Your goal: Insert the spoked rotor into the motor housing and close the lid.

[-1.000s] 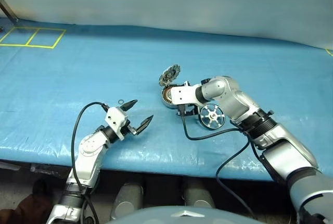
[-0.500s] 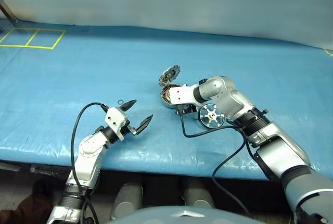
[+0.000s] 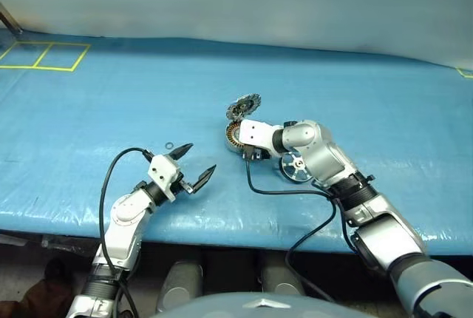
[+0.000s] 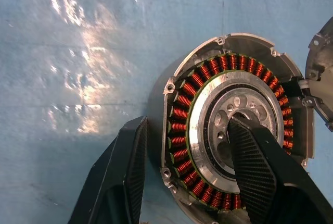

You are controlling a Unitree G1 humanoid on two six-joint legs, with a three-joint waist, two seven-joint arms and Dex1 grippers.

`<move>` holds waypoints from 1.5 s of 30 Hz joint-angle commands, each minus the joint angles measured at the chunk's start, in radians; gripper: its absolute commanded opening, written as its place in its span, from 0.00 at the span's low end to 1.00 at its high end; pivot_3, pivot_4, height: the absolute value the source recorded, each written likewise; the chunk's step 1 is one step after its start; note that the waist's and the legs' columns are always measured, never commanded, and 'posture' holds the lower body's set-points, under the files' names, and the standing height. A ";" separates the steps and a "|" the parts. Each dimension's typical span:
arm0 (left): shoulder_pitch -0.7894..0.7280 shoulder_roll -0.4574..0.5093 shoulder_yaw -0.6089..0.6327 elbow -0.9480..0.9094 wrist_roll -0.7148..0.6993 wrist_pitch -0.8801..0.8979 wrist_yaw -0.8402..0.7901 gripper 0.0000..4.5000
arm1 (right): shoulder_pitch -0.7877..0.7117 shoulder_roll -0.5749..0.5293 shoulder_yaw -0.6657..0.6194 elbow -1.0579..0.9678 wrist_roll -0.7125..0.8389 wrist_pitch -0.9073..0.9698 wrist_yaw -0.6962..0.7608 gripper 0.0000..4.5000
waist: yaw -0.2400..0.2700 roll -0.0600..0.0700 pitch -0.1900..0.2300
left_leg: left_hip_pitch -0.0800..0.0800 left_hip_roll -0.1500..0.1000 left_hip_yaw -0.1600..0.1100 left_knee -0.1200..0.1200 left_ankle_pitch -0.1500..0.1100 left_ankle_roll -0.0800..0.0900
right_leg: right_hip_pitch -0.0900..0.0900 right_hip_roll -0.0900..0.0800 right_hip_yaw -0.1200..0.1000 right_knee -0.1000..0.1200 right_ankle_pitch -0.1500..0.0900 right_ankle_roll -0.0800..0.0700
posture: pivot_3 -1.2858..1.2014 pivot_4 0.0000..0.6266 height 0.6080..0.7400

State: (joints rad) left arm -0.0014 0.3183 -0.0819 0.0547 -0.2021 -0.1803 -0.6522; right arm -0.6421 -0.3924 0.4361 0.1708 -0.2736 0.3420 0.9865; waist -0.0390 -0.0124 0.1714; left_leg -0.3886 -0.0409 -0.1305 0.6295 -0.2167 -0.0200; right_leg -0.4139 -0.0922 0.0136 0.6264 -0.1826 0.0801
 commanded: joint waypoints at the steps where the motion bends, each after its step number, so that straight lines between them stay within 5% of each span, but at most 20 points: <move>1: 0.012 0.000 0.012 -0.046 0.002 -0.022 0.011 1.00 | 0.067 -0.004 0.031 -0.160 0.044 0.069 0.058 0.46 | 0.000 0.000 0.000 | 0.000 0.000 0.000 0.000 0.000 0.000 | 0.000 0.000 0.000 0.000 0.000 0.000 | 0.52 0.24 1.00; 16: 0.052 0.029 0.059 -0.060 -0.003 -0.027 0.021 1.00 | 0.168 0.154 0.060 -0.326 0.041 0.379 -0.130 0.46 | -0.001 -0.001 -0.001 | 0.001 0.001 0.000 -0.001 0.000 0.000 | 0.000 0.000 0.000 0.001 -0.002 -0.004 | 0.52 0.24 1.00; 23: 0.063 0.033 0.070 -0.071 -0.002 -0.023 0.023 1.00 | 0.193 0.130 0.124 -0.346 0.026 0.392 -0.147 0.46 | -0.001 -0.001 -0.001 | 0.002 0.001 0.000 -0.001 0.000 -0.001 | 0.000 0.000 0.000 0.001 -0.003 -0.004 | 0.52 0.24 1.00; 31: 0.057 0.035 0.066 -0.065 -0.002 -0.017 0.022 1.00 | 0.211 0.206 -0.005 -0.434 0.172 0.457 -0.176 1.00 | 0.003 -0.001 -0.002 | 0.002 0.001 0.000 -0.001 0.000 -0.001 | 0.001 0.000 0.000 0.001 -0.003 -0.004 | 0.52 0.24 1.00; 38: 0.049 0.036 0.062 -0.056 -0.011 -0.011 0.004 1.00 | 0.255 0.235 -0.177 -0.571 0.330 0.529 -0.231 1.00 | 0.005 -0.001 -0.001 | -0.001 0.001 -0.001 -0.002 0.000 -0.001 | -0.001 0.000 -0.001 0.000 -0.003 -0.004 | 0.52 0.24 1.00; 45: 0.031 0.058 0.111 -0.052 -0.003 0.046 0.056 1.00 | 0.465 0.156 -0.365 -0.628 0.439 0.353 -0.259 1.00 | 0.015 -0.001 -0.001 | -0.004 0.000 -0.002 -0.001 0.000 -0.001 | -0.003 0.000 -0.002 -0.001 -0.003 -0.004 | 0.52 0.24 1.00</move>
State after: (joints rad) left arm 0.0431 0.3654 0.0041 0.0367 -0.2033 -0.1538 -0.6208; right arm -0.2004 -0.2319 0.1136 -0.4188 0.1241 0.7608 0.7249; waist -0.0241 -0.0132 0.1701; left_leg -0.3927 -0.0409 -0.1324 0.6280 -0.2171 -0.0208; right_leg -0.4166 -0.0926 0.0119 0.6250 -0.1856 0.0765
